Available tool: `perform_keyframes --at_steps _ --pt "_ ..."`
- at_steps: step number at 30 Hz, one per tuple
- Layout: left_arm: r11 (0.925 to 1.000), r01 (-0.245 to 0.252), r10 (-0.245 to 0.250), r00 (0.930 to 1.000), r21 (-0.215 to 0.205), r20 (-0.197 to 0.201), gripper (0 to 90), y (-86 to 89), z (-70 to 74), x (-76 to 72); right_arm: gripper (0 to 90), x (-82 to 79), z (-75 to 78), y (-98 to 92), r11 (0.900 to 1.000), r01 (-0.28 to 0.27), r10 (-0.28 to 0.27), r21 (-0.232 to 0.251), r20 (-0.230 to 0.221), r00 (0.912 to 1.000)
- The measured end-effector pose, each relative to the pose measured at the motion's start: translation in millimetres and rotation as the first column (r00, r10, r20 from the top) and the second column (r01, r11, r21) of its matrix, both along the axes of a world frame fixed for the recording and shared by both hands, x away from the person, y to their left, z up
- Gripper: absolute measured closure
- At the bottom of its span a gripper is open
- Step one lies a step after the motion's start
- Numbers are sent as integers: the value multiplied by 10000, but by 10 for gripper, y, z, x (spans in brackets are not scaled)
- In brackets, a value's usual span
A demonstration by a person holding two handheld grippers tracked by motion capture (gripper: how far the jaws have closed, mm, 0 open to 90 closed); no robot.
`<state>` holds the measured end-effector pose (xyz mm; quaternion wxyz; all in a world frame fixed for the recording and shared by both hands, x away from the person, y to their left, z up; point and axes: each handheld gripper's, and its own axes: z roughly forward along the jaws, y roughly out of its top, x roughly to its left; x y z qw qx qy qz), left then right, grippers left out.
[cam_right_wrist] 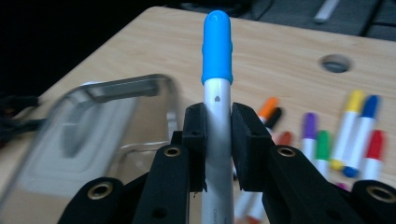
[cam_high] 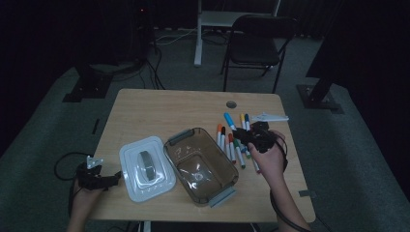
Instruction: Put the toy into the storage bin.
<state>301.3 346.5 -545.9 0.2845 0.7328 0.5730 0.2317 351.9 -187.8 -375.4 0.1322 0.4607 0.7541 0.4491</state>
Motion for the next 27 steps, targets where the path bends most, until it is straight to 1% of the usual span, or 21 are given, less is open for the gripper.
perform_keyframes --at_steps 2,4,7,9,10,13,14,15,17,18,19,20,21,22,24,25,26,27 --pt "10000 -1 1 10000 -4 0 5 0 0 0 767 -20 11 38 9999 -93 94 83 -58 9999" --pt "10000 -1 1 10000 -4 -1 5 0 0 0 767 -68 32 159 9990 -436 436 28 -126 9990" --pt "10000 -1 1 10000 -2 0 5 0 0 0 768 -112 41 303 9972 -740 740 -57 -119 9972" --pt "10000 -1 1 10000 -11 -7 5 0 0 0 767 -135 27 442 9938 -1110 1109 -28 -216 9936" --pt "10000 -4 4 10000 -11 -10 5 -1 0 -1 767 -135 27 442 9938 -1110 1109 -28 -216 9936" --pt "10000 -3 3 10000 -10 -12 5 -1 0 -1 767 -157 -8 582 9882 -1530 1527 -53 -422 9874" --pt "10000 -3 3 10000 -11 -12 5 -1 0 -1 767 -167 -33 665 9845 -1753 1754 66 -574 9828" --pt "10000 -4 4 10000 -11 -13 5 -1 0 -1 767 -172 -44 704 9827 -1852 1852 66 -643 9806" --pt "10000 -4 4 10000 -10 -13 5 -1 0 -1 767 -172 -44 704 9827 -1852 1852 66 -643 9806" --pt "10000 -3 3 10000 -11 -13 5 -1 0 -1 767 -176 -54 742 9809 -1947 1945 41 -713 9783" --pt "10000 -4 4 10000 -10 -13 5 -1 0 -1 767 -192 -87 862 9755 -2200 2189 -45 -847 9721" --pt "10000 -2 1 10000 -8 -14 5 0 0 -1 767 -198 -98 899 9734 -2290 2276 -46 -896 9696" --pt "10000 -3 3 10000 -9 -14 5 0 0 -1 767 -198 -98 899 9734 -2290 2276 -46 -896 9696" --pt "10000 -4 4 10000 -10 -14 5 -1 0 -1 767 -200 -116 947 9698 -2437 2415 -91 -1030 9649" --pt "10000 -4 4 10000 -11 -13 5 -1 0 -1 767 -199 -154 1026 9657 -2589 2549 -184 -1208 9594" --pt "10000 -4 4 10000 -9 -11 5 -1 0 -1 767 -185 -198 1091 9634 -2662 2597 -306 -1375 9558" --pt "10000 -5 5 10000 -11 -7 5 -1 0 -1 767 -185 -198 1091 9634 -2662 2597 -306 -1375 9558" --pt "10000 -9 9 10000 -17 -1 5 -1 -1 -1 767 -177 -215 1113 9624 -2692 2611 -371 -1487 9538"
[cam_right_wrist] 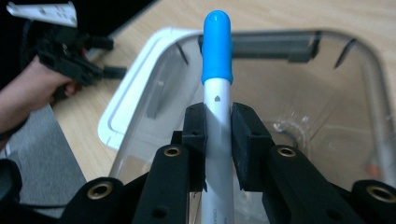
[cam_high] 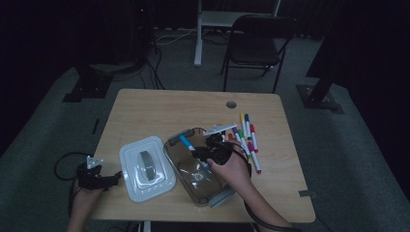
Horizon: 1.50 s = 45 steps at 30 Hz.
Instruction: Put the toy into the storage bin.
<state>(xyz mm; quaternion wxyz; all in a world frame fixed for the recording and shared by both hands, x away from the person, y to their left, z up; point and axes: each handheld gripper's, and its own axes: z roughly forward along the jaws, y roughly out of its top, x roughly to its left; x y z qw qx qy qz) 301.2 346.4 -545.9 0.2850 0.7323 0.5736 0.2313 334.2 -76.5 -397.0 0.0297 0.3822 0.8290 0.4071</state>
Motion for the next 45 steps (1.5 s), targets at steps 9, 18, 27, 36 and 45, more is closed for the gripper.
perform_keyframes --at_steps 9,18,27,36,45 --pt "10000 1 -1 10000 8 8 5 1 0 0 767 83 -194 237 9966 -348 286 -751 -817 9962" --pt "10000 1 -1 10000 14 19 5 1 -1 1 767 113 -311 394 9877 -715 535 -1390 -1295 9901" --pt "10000 3 -3 10000 15 16 5 1 -1 1 767 162 -412 486 9765 -1246 872 -1758 -2066 9745" --pt "10000 3 -3 10000 16 4 5 1 0 0 767 251 -564 621 9406 -2042 1229 -2711 -2888 9495" --pt "10000 3 -3 10000 8 2 5 0 0 0 765 277 -669 725 9104 -2620 1370 -3201 -3642 9212"
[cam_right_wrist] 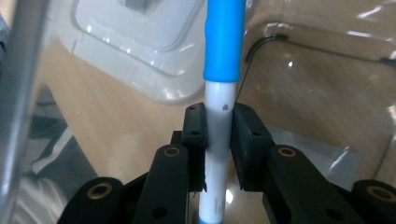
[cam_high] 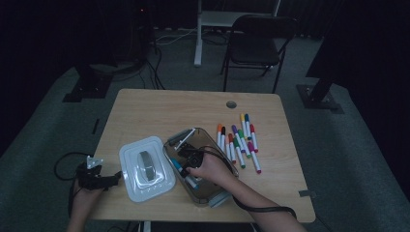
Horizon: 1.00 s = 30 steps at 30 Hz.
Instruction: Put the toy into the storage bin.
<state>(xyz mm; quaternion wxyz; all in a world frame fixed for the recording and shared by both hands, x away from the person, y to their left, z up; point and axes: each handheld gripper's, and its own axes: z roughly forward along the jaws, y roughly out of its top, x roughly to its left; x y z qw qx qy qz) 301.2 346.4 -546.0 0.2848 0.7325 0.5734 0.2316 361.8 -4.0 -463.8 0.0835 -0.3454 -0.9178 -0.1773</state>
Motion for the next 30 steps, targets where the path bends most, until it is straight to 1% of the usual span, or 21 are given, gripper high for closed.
perform_keyframes --at_steps 1,2,4,6,9,11,14,17,18,20,21,23,24,25,26,27,28,29,30 --pt "10000 1 -1 10000 2 -1 5 0 0 0 766 3 -14 15 9999 -72 71 -129 -89 9999" --pt "10000 2 -2 10000 2 0 5 0 0 0 766 3 -25 29 9997 -100 98 -233 -78 9999" --pt "10000 1 -1 10000 3 -2 5 0 0 0 765 -4 -45 55 9986 -238 240 -471 49 9997" --pt "10000 0 0 10000 0 1 5 0 0 0 764 -7 -68 82 9977 -358 354 -569 -67 9993" --pt "10000 2 -2 10000 4 0 5 0 0 0 759 -4 -109 124 9955 -468 440 -824 -355 9984" --pt "10000 0 0 10000 0 1 5 0 0 0 759 -4 -109 124 9955 -468 440 -824 -355 9984" --pt "10000 0 0 10000 1 1 5 0 0 0 747 2 -136 123 9929 -638 595 -1001 -457 9972" --pt "10000 1 -1 10000 2 -1 5 0 0 0 737 -1 -137 117 9930 -681 646 -969 -392 9971" --pt "10000 1 -1 10000 4 0 5 0 0 0 718 -3 -107 97 9948 -691 672 -753 -283 9973" --pt "10000 0 0 10000 2 -1 5 0 0 0 717 -2 -103 93 9950 -685 665 -733 -290 9974" --pt "10000 1 -1 10000 4 0 5 0 0 0 717 5 -82 67 9963 -638 626 -579 -225 9978" --pt "10000 1 -1 10000 5 -1 5 0 0 0 715 3 -68 51 9965 -652 643 -529 -186 9978" --pt "10000 -2 2 10000 1 -1 5 0 0 0 701 -6 -28 10 9977 -607 605 -299 -70 9981" --pt "10000 2 -2 10000 1 0 5 0 0 0 701 -6 -28 10 9977 -607 605 -299 -70 9981" --pt "10000 -1 1 10000 1 1 5 0 0 0 697 -23 22 -29 9983 -564 567 -156 224 9981" --pt "10000 0 0 10000 0 1 5 0 0 0 689 -25 44 -48 9983 -578 579 -51 345 9977" --pt "10000 -2 2 10000 2 6 5 0 0 0 689 -25 44 -48 9983 -578 579 -51 345 9977" --pt "10000 3 -3 10000 8 13 5 0 0 1 687 -30 75 -73 9984 -548 542 131 416 9977" --pt "10000 2 -2 10000 10 15 5 0 0 1 676 -42 141 -127 9977 -511 484 438 614 9969"
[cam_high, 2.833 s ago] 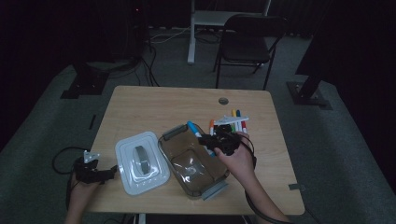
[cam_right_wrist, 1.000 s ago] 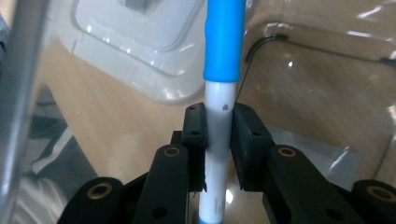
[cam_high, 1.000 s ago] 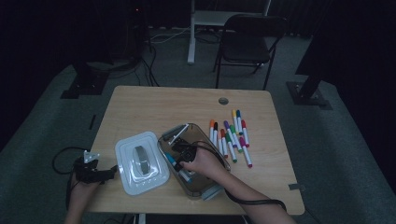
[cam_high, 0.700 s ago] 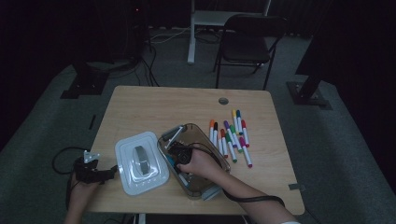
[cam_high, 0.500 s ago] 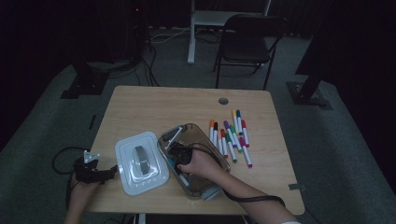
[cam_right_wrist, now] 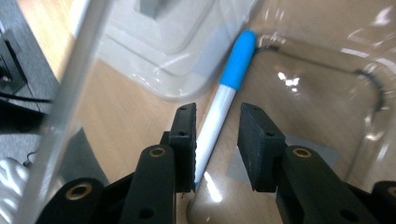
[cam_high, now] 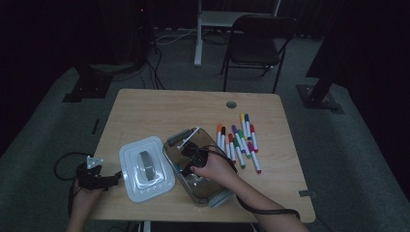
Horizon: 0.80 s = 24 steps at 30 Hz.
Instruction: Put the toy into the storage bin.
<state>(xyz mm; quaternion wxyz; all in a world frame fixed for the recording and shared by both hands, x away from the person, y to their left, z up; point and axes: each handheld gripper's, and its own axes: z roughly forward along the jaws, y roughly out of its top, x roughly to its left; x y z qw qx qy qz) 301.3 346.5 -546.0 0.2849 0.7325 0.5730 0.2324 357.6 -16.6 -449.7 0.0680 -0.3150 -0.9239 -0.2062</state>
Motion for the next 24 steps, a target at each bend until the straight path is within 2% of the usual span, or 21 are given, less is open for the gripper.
perform_keyframes --at_steps 1,3,6,7,8,9,12,13,14,18,20,21,24 --pt "10000 0 0 10000 1 -1 5 0 0 0 676 0 0 0 10000 0 0 0 0 10000" --pt "10000 -2 2 10000 -1 1 5 0 0 0 655 -29 97 -90 9990 35 -49 440 319 9995" --pt "10000 -4 4 10000 -4 2 5 0 0 0 643 -47 139 -139 9978 -20 -15 660 529 9986" --pt "10000 -1 1 10000 0 1 5 0 0 0 624 -79 182 -198 9955 -44 -34 943 832 9965" --pt "10000 -2 2 10000 -4 4 5 0 0 0 624 -79 182 -198 9955 -44 -34 943 832 9965" --pt "10000 -2 2 10000 -5 4 5 0 0 0 614 -103 210 -244 9941 -33 -80 1083 1039 9946" --pt "10000 -3 3 10000 -2 0 5 0 0 0 598 -113 222 -272 9926 -40 -95 1211 1101 9939" --pt "10000 -3 3 10000 -4 2 5 0 0 0 578 -146 247 -350 9863 -65 -159 1646 1348 9907" --pt "10000 -3 3 10000 -2 2 5 0 0 0 568 -163 252 -372 9845 -61 -205 1753 1491 9886" --pt "10000 -12 12 10000 -19 -3 5 -2 0 0 563 -218 253 -438 9803 -66 -290 1976 1767 9838" --pt "10000 -15 15 10000 -24 -4 5 -2 0 -1 528 -244 251 -476 9798 -103 -327 1998 2106 9770" --pt "10000 -13 13 10000 -21 -7 5 -2 0 -1 510 -257 253 -496 9781 -147 -358 2075 2375 9707" --pt "10000 -13 13 10000 -24 -11 5 -2 0 -1 492 -277 271 -567 9766 72 -626 2150 2518 9658"
